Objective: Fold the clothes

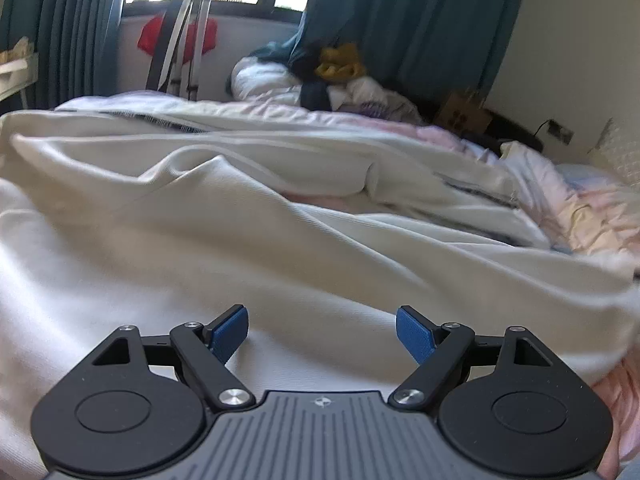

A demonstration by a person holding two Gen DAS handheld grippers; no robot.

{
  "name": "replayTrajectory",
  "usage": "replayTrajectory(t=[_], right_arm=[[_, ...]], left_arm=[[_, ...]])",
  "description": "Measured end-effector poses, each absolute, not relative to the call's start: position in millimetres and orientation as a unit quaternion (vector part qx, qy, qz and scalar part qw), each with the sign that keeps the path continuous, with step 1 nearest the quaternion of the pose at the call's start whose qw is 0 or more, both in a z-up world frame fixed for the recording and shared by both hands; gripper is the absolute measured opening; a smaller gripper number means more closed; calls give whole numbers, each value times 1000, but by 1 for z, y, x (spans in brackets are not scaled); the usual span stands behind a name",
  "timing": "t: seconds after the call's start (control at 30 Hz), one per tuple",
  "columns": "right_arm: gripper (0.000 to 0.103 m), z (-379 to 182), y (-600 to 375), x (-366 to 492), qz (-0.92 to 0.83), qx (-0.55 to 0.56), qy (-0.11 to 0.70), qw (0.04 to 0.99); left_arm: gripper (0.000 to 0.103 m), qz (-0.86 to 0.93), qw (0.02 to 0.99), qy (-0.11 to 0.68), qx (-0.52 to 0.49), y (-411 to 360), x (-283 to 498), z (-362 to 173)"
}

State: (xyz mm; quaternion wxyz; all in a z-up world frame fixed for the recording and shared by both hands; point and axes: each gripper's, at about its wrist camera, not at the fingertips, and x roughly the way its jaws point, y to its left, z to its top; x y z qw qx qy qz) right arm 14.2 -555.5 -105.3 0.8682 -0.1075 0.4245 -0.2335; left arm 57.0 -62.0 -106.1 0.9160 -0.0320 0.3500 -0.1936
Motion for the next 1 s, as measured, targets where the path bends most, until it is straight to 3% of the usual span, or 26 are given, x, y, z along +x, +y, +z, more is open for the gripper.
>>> replayTrajectory(t=[0.17, 0.33, 0.37, 0.5, 0.57, 0.77, 1.0], right_arm=[[12, -172, -554, 4, -227, -106, 469, 847], [14, -153, -580, -11, -234, 9, 425, 874], [17, -145, -587, -15, -235, 41, 415, 878], [50, -116, -619, -40, -256, 213, 347, 877], [56, -105, -624, -43, -250, 266, 319, 875], [57, -99, -586, 2, -162, 378, 287, 865], [57, -164, -529, 102, -101, 536, 299, 783]], left_arm=[[83, -186, 913, 361, -33, -60, 61, -109], [84, -186, 911, 365, -44, -57, 63, -109], [84, -187, 911, 365, -47, -56, 63, -109], [84, -190, 912, 359, -59, -55, 61, -106], [84, -187, 915, 354, -59, -55, 59, -105], [85, -183, 922, 336, -64, -53, 60, -102], [85, -184, 931, 307, -75, -50, 62, -97]])
